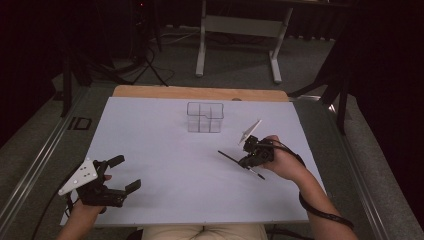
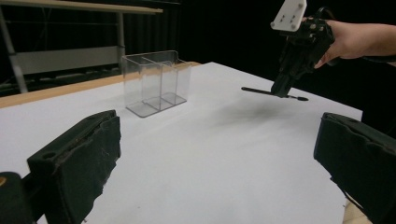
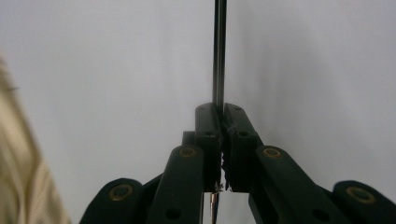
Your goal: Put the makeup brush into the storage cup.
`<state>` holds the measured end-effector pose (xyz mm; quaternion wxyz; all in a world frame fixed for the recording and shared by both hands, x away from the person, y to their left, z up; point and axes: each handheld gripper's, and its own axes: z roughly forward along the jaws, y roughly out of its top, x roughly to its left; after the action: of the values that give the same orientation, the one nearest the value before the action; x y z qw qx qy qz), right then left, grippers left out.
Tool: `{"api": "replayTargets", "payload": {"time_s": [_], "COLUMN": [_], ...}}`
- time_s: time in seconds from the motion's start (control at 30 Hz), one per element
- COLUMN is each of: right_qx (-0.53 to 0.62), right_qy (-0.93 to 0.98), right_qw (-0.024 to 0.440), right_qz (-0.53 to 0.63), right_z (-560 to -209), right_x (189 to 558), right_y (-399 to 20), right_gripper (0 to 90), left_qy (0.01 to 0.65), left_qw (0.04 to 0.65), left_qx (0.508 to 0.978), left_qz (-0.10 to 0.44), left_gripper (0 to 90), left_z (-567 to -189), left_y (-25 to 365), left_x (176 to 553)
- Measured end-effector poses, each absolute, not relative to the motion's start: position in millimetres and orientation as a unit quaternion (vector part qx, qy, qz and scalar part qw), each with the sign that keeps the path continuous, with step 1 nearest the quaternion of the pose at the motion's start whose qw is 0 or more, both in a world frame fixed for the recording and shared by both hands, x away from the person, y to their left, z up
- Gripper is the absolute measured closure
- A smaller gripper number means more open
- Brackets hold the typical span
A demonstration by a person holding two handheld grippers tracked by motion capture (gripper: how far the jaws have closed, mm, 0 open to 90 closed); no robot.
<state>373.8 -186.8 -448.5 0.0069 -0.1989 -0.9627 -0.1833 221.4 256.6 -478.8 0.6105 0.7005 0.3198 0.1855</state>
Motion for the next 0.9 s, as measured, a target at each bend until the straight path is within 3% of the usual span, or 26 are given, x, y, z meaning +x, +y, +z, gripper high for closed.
{"api": "replayTargets", "payload": {"time_s": [0.4, 0.9], "right_qx": [-0.102, -0.007], "right_qy": [-0.979, -0.989], "right_qw": [0.01, 0.01], "right_qz": [-0.174, -0.145], "right_z": [-438.3, -426.8], "right_x": [357.0, 345.9], "right_y": [-173.5, -150.6], "right_gripper": [85.6, 85.7], "left_qy": [0.316, 0.248], "left_qw": [0.586, 0.553], "left_qx": [0.734, 0.793], "left_qz": [0.133, 0.062], "left_gripper": [1.5, 6.4], "left_z": [-477.5, -473.4], "left_y": [236.2, 193.8], "left_x": [243.7, 272.0]}}
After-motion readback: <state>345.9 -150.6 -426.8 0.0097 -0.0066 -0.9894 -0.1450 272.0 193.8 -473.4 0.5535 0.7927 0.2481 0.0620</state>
